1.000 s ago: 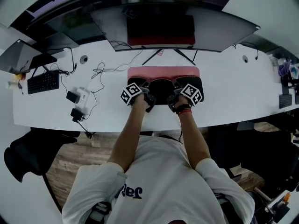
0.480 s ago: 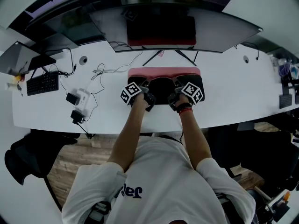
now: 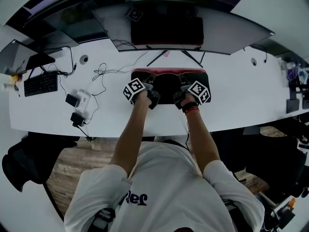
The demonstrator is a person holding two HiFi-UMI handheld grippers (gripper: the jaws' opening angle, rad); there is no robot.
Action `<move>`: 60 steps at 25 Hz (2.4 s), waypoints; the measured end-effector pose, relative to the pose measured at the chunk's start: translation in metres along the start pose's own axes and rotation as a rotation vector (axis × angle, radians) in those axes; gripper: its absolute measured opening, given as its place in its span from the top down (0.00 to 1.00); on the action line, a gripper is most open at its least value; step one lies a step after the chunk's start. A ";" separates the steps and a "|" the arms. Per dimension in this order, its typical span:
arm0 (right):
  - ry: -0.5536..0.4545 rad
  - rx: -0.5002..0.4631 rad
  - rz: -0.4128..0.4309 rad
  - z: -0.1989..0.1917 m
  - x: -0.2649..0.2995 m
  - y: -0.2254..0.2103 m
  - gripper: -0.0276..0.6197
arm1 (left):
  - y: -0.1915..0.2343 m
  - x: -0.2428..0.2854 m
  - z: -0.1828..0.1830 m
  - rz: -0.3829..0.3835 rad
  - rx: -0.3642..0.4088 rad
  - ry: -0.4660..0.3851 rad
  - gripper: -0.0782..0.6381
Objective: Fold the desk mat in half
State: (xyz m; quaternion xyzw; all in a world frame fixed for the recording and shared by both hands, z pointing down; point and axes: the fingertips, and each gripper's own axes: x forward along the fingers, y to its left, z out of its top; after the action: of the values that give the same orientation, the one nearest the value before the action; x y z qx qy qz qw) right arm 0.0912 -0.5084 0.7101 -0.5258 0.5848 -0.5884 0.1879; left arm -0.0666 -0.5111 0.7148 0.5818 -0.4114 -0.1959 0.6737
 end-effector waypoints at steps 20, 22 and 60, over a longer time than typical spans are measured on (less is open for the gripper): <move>0.021 0.026 0.009 0.011 0.023 0.005 0.85 | -0.005 0.014 0.015 -0.019 -0.007 -0.026 0.82; 0.020 0.012 0.028 0.011 0.021 0.010 0.84 | -0.010 0.013 0.014 -0.031 0.013 -0.025 0.81; -0.015 -0.684 0.089 -0.027 -0.198 0.049 0.86 | -0.072 -0.139 -0.133 0.002 0.705 0.000 0.81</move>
State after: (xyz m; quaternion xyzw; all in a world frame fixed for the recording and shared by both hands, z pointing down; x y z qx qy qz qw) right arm 0.1239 -0.3413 0.5937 -0.5366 0.7692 -0.3456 0.0304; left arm -0.0286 -0.3431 0.6030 0.7782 -0.4542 -0.0413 0.4317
